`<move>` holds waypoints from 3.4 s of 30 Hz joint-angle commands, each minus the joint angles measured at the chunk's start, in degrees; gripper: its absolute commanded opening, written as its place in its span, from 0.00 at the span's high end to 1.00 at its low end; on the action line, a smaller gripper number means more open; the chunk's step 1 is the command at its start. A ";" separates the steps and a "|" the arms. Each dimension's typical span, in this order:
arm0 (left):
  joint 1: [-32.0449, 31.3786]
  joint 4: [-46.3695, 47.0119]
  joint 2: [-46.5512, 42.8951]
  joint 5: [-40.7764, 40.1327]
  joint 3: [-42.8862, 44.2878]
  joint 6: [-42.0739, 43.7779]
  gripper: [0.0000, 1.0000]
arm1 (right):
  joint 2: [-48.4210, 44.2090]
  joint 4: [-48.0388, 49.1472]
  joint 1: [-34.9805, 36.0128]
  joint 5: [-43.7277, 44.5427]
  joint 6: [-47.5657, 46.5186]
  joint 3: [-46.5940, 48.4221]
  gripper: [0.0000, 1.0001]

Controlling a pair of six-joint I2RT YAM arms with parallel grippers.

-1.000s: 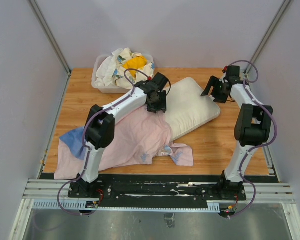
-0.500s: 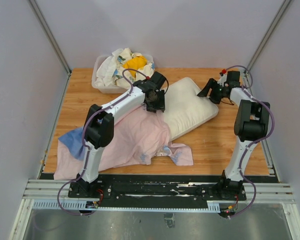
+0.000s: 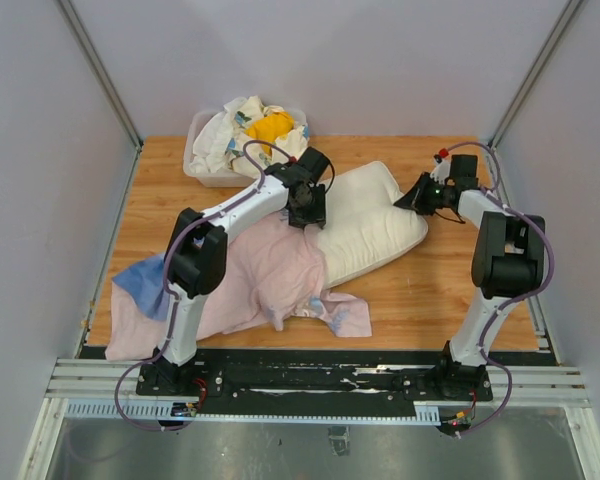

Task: Put the pillow into the pillowcase

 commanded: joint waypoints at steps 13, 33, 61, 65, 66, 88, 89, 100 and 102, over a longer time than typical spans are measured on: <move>0.22 -8.94 -1.82 -2.84 16.16 0.61 0.45 | -10.43 -1.95 8.01 -2.45 2.04 -13.38 0.99; -3.00 -11.67 0.44 -4.76 15.77 1.37 0.45 | -10.20 -1.32 14.04 1.17 2.46 -14.30 0.99; -5.06 -11.08 -21.32 -14.86 -21.69 2.23 0.40 | -9.74 0.16 13.86 -0.17 2.92 -14.45 0.99; -5.42 -10.73 -21.62 -14.22 -20.43 2.38 0.40 | -10.01 0.46 13.91 -0.12 2.99 -15.31 0.99; -5.53 -11.06 -21.28 -14.68 -20.17 2.58 0.40 | -10.09 0.52 13.86 -0.08 2.99 -15.44 0.99; -5.63 -12.62 -24.26 -8.30 -15.19 2.48 1.00 | -17.70 -1.49 13.88 -1.57 4.67 -14.74 0.99; -5.63 -12.03 -24.14 -6.18 -13.36 2.23 1.00 | -19.34 -1.92 13.87 -1.80 5.21 -14.28 0.99; -5.31 -8.99 -20.19 2.82 -2.23 2.66 1.00 | -32.78 -9.55 13.87 -1.88 9.44 -0.27 0.99; -5.11 -7.56 -19.27 5.87 -0.36 2.30 1.00 | -33.79 -10.19 13.95 -1.82 10.44 3.19 0.99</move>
